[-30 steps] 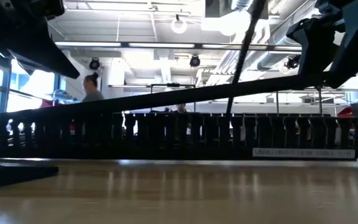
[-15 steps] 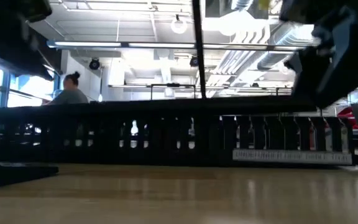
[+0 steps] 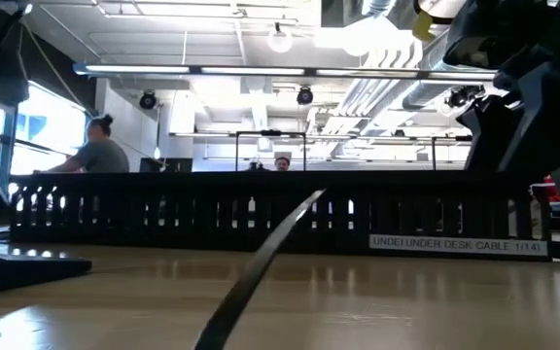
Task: Ziptie cables
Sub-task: Close the black cable duct
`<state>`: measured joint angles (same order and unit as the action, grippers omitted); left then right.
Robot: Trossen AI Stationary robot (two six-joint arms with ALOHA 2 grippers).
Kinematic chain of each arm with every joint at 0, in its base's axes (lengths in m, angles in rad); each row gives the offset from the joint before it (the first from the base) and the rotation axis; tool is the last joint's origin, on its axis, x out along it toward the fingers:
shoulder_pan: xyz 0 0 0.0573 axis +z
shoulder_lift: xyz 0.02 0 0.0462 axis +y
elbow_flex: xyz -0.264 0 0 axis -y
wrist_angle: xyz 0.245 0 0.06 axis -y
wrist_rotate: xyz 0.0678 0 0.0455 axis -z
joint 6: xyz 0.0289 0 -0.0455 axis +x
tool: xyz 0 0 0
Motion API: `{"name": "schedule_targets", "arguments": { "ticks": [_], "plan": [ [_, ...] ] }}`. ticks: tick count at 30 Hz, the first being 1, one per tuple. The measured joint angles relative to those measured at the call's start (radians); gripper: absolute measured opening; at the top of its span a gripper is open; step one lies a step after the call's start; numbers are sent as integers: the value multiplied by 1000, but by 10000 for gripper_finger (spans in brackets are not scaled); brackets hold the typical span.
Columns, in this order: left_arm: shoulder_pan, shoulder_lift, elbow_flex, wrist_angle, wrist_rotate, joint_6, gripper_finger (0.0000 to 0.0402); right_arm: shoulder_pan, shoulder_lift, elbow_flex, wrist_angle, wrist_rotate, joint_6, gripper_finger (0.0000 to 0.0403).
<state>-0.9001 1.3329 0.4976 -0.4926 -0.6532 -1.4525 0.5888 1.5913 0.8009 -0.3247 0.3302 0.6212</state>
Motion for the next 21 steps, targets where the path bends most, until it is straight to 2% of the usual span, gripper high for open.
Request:
{"name": "schedule_targets", "arguments": {
  "ticks": [5, 10, 13, 18, 21],
  "plan": [
    [18, 116, -36, 123, -149, -3, 0, 0, 1, 0, -3, -14, -3, 213],
    [33, 188, -37, 256, -166, 84, 0, 1, 1, 3, -16, -24, -5, 213],
    [21, 190, -14, 269, -201, 132, 0, 3, 2, 15, -30, -34, -16, 213],
    [-22, 150, 20, 276, -376, 201, 0, 3, 2, 23, -54, -54, -19, 213],
    [-32, 133, 21, 266, -408, 199, 0, 3, 2, 25, -74, -54, -9, 213]
  ]
}}
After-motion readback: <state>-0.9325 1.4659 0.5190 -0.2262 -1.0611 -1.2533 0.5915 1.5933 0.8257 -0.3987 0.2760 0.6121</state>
